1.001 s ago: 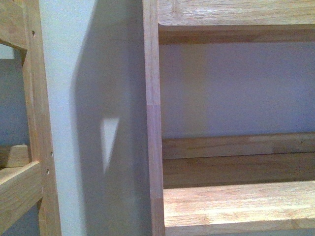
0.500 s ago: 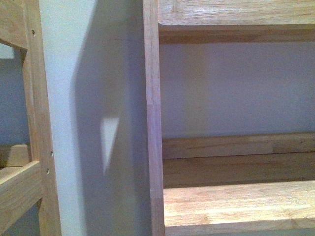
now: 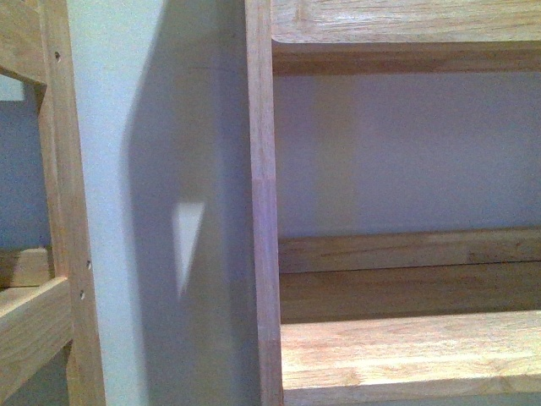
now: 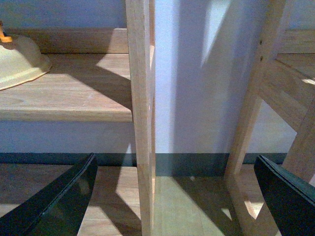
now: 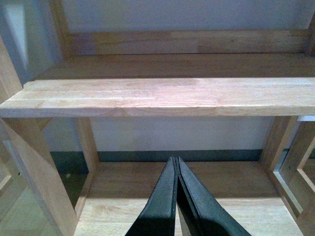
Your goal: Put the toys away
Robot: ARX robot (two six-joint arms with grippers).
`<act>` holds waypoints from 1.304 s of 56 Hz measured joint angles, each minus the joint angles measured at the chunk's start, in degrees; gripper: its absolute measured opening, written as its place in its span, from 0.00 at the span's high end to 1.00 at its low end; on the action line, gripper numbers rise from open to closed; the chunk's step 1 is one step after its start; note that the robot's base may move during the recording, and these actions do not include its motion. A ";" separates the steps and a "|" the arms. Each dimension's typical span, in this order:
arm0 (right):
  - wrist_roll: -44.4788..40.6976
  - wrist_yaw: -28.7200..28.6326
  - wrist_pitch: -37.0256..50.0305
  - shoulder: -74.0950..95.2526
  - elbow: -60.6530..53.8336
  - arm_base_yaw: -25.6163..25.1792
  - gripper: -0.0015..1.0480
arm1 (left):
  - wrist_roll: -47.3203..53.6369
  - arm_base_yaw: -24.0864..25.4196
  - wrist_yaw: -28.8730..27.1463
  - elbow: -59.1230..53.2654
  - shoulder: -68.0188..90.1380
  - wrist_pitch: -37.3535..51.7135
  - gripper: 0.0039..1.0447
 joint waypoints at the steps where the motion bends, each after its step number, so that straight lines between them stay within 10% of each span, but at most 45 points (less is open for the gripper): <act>1: 0.00 0.00 0.07 -0.15 -0.17 0.00 0.97 | 0.00 0.00 0.00 0.00 0.00 0.00 0.06; 28: -0.07 -0.04 0.48 -3.15 -2.93 -0.09 0.96 | 0.00 0.00 0.00 0.00 0.00 0.00 0.06; 62: -0.04 -0.04 0.48 -3.15 -2.93 -0.09 0.05 | 0.00 0.00 0.00 0.00 0.00 0.00 0.06; 73: -0.04 -0.02 0.48 -3.15 -2.93 -0.09 0.06 | 0.00 0.00 0.00 0.00 0.00 0.00 0.06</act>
